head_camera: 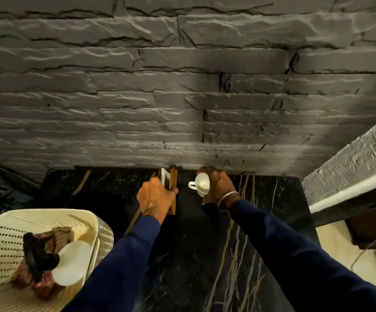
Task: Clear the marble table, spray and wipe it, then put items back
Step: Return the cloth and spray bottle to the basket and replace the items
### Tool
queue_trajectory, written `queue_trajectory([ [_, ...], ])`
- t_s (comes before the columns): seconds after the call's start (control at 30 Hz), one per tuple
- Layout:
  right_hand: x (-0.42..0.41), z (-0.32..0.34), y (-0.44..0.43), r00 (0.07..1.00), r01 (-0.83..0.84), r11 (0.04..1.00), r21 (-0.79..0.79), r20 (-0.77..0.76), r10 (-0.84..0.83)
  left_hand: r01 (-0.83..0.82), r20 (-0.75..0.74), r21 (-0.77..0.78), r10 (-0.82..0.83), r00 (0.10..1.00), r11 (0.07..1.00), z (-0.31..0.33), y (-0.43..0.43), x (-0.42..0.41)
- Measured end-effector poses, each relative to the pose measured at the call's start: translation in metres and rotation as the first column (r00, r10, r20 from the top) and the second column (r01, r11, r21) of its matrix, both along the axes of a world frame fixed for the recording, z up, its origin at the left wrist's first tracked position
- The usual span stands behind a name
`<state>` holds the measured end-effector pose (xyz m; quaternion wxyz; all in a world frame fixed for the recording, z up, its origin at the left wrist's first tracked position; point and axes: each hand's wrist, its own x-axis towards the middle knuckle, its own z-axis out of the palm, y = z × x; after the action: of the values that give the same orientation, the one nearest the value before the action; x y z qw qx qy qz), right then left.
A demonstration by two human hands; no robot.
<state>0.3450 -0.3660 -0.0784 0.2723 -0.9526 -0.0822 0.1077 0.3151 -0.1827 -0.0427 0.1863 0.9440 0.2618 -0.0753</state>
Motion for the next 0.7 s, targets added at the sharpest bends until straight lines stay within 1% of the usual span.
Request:
queue_trajectory([
  [0.07, 0.003, -0.001, 0.001, 1.0, -0.028, 0.999, -0.028, -0.009, 0.028, 0.007, 0.003, -0.003, -0.007, 1.0, 1.0, 0.0, 0.0, 0.0],
  [0.17, 0.005, 0.002, -0.002, 0.995, -0.097, 0.988, -0.123, -0.02, 0.096, 0.026, 0.035, 0.002, -0.027, 0.999, 1.0, 0.007, 0.002, -0.002],
  [0.2, 0.003, 0.007, -0.005, 0.996, -0.094, 0.985, -0.146, -0.016, 0.093, 0.042, 0.046, 0.001, -0.042, 0.998, 0.999, 0.013, 0.002, -0.004],
  [0.23, -0.001, 0.013, -0.007, 0.998, -0.056, 0.988, -0.142, 0.007, 0.058, 0.053, 0.064, -0.005, -0.052, 0.997, 0.999, 0.021, 0.002, -0.008],
  [0.3, -0.018, 0.034, -0.009, 0.988, 0.048, 0.997, -0.061, 0.147, -0.039, 0.063, 0.154, -0.037, -0.057, 0.986, 0.997, 0.042, 0.003, -0.022],
  [0.37, -0.052, 0.058, 0.005, 0.943, 0.08, 0.991, 0.11, 0.313, -0.111, 0.068, 0.349, -0.069, -0.04, 0.936, 0.995, 0.063, 0.011, -0.05],
  [0.43, -0.102, 0.079, 0.034, 0.919, -0.01, 0.966, 0.257, 0.383, -0.093, 0.07, 0.554, -0.11, 0.003, 0.833, 0.991, 0.081, 0.03, -0.092],
  [0.47, -0.126, 0.089, 0.051, 0.92, -0.066, 0.951, 0.302, 0.387, -0.059, 0.069, 0.615, -0.138, 0.03, 0.788, 0.988, 0.088, 0.041, -0.111],
  [0.5, -0.152, 0.099, 0.073, 0.927, -0.117, 0.934, 0.338, 0.374, -0.019, 0.056, 0.648, -0.151, 0.056, 0.76, 0.987, 0.095, 0.057, -0.134],
  [0.57, -0.197, 0.116, 0.122, 0.927, -0.221, 0.897, 0.384, 0.37, 0.07, 0.01, 0.669, -0.117, 0.071, 0.74, 0.993, 0.109, 0.097, -0.179],
  [0.7, -0.271, 0.139, 0.223, 0.87, -0.396, 0.82, 0.413, 0.454, 0.192, -0.013, 0.712, -0.057, 0.049, 0.7, 0.998, 0.121, 0.193, -0.276],
])
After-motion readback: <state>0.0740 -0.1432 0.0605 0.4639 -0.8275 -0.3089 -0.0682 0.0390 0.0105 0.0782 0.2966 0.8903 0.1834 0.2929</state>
